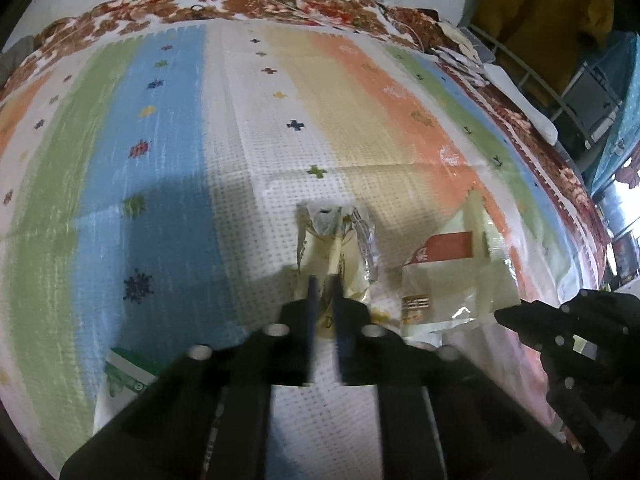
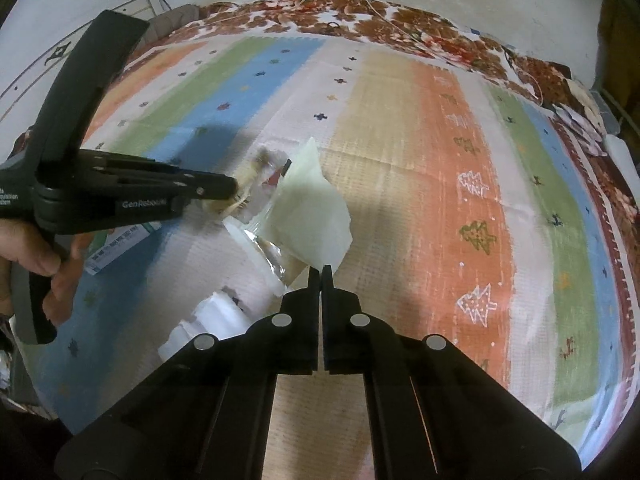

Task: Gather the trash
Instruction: 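Grasp the yellow snack wrapper with the left tool while the right tool grasps the pale paper, then carry both items over the bin and open both tools to drop them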

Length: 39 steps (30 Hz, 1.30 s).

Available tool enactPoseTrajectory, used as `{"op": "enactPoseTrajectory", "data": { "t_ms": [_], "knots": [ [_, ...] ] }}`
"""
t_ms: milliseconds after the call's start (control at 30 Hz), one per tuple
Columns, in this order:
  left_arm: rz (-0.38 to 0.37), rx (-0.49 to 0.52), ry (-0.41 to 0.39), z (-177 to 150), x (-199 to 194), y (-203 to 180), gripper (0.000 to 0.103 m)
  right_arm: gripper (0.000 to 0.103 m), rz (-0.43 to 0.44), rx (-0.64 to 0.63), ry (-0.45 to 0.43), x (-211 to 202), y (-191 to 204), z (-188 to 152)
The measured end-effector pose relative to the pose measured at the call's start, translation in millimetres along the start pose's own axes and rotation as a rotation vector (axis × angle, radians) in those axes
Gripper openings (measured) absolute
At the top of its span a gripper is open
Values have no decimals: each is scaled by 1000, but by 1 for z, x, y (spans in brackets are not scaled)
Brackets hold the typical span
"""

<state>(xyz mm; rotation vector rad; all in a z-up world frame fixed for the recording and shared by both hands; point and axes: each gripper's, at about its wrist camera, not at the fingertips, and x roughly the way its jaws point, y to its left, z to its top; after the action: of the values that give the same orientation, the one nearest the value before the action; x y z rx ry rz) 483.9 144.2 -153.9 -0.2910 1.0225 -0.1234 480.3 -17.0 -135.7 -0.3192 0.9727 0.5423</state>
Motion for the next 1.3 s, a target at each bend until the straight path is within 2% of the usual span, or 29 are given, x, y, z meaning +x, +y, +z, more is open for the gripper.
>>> {"op": "enactPoseTrajectory", "data": {
  "t_ms": [133, 333, 667, 933, 1167, 1300],
  "knots": [
    [-13, -38, -35, -5, -7, 2, 1, 0, 3, -9, 0, -2, 2, -2],
    [32, -86, -53, -11, -28, 9, 1, 0, 7, -4, 1, -8, 0, 0],
    [125, -115, -40, -27, -80, 6, 1, 0, 13, -18, -6, -44, 5, 0],
    [194, -105, 23, -50, -107, -10, 1, 0, 33, -20, -11, -72, 14, -8],
    [173, -146, -25, -63, -148, -21, 1, 0, 70, 14, -27, -104, 17, -21],
    [157, -187, -33, -82, -163, -26, 1, 0, 87, 22, -37, -124, 18, -32]
  ]
}}
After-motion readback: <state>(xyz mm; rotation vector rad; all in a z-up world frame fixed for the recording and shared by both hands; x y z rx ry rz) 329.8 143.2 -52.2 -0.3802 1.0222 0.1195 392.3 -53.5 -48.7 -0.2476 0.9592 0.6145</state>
